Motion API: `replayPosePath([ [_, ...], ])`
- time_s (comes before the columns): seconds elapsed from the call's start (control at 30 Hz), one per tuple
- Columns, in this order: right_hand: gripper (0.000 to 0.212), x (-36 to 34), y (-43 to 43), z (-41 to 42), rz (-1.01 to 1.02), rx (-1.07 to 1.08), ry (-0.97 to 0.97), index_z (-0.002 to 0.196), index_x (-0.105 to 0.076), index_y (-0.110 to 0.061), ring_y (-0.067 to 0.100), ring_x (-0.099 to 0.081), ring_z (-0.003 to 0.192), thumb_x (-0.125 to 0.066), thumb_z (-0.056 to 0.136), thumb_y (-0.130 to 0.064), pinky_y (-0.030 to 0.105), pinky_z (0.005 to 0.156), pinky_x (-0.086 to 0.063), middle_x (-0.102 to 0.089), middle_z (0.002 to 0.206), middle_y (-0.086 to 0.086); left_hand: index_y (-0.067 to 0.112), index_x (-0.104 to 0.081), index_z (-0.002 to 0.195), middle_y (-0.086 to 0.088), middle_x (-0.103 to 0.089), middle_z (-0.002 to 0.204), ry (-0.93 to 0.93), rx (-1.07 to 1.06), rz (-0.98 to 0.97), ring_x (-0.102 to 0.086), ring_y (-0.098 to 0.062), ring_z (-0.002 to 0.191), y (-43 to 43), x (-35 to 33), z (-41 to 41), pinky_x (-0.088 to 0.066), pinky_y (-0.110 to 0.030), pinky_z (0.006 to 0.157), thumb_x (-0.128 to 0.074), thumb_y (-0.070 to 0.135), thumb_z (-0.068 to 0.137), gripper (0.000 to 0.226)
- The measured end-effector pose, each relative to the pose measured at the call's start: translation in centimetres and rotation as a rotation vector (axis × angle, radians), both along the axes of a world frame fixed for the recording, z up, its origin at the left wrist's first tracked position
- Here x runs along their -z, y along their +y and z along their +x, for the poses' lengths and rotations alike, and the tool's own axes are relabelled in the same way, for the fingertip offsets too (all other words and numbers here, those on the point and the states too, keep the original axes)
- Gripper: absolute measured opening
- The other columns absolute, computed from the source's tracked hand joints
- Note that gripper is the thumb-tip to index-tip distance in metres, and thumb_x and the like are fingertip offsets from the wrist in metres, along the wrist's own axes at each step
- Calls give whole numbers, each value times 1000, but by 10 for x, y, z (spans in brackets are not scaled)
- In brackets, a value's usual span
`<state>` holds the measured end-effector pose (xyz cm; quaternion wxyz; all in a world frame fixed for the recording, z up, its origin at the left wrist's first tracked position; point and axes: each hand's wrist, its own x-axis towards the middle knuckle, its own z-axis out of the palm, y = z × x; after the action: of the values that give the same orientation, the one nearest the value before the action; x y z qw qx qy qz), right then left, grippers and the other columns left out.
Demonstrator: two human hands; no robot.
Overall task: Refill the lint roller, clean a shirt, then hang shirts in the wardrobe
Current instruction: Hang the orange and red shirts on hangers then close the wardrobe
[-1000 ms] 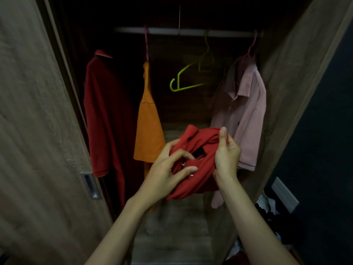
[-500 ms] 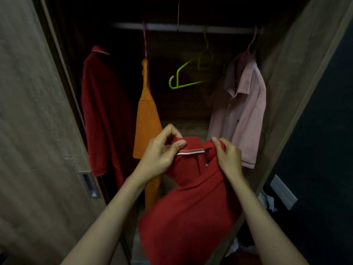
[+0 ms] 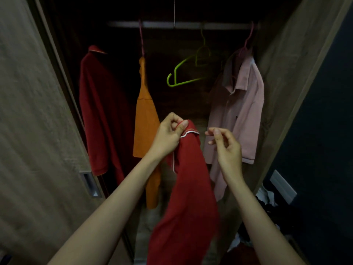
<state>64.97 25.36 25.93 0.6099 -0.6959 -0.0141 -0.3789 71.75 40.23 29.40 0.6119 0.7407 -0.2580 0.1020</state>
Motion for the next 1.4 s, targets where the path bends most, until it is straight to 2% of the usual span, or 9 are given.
replayPosePath([
  [0.23,14,17,19,4,89,-36,-15,98,-64,-10,6,-61,79,-51,97,-14,12,66,-45,-68,91,2,23,-57,112,-2,-41,57,145,83,-49,-35,-7,45,7,-15,2,-30,-17,43,-59,0,91,31],
  [0.4,7,23,40,6,74,-121,7,98,-62,-22,1,-60,81,-58,93,-20,16,72,-45,-66,90,-8,21,-67,97,-4,-52,72,320,98,-143,-48,-4,50,20,-23,4,-42,-12,45,-57,-5,90,29],
  [0.63,67,30,73,0,24,-45,49,127,-45,-28,0,-57,102,-78,70,-41,12,84,-46,-56,119,-14,19,-65,87,-7,-60,92,422,107,-267,-61,-9,73,24,-31,1,-55,-15,59,-55,-6,91,27],
  [0.8,34,31,69,8,-10,78,-106,117,-64,-19,0,-60,106,-65,84,-29,25,93,-49,-65,111,-8,14,-68,98,-6,-62,97,374,82,-251,-63,-9,74,25,-34,1,-54,-13,59,-55,-4,92,23],
  [1.0,16,3,50,12,67,30,-149,98,-69,-29,-2,-66,91,-57,89,-29,15,82,-47,-72,89,-21,12,-68,109,-1,-66,101,199,96,-162,-68,-7,88,30,-24,0,-58,-23,76,-61,15,93,18],
  [1.1,17,-17,42,18,58,36,-165,89,-67,-33,-8,-63,86,-56,92,-20,10,79,-45,-70,83,-25,27,-66,115,9,-63,107,-61,16,95,-63,-3,101,36,-10,9,-51,-21,90,-70,40,84,34],
  [1.17,20,-27,35,23,43,35,-156,84,-65,-32,-9,-61,80,-55,94,-18,11,76,-44,-69,76,-18,27,-65,115,8,-57,97,-310,-143,304,-57,-1,88,40,-2,17,-45,-14,83,-72,40,81,37],
  [1.27,22,-36,25,29,33,16,-153,81,-64,-30,-7,-58,75,-53,95,-19,14,73,-46,-65,77,-13,22,-67,102,2,-47,88,-587,-418,493,-51,-16,82,47,2,24,-43,-28,72,-68,38,85,23],
  [1.4,29,-46,17,35,68,-64,-149,76,-63,-8,9,-51,70,-49,98,-23,25,65,-42,-56,71,5,17,-64,93,-5,-57,89,-413,-491,563,-58,-24,82,55,9,37,-46,-34,70,-63,37,89,21],
])
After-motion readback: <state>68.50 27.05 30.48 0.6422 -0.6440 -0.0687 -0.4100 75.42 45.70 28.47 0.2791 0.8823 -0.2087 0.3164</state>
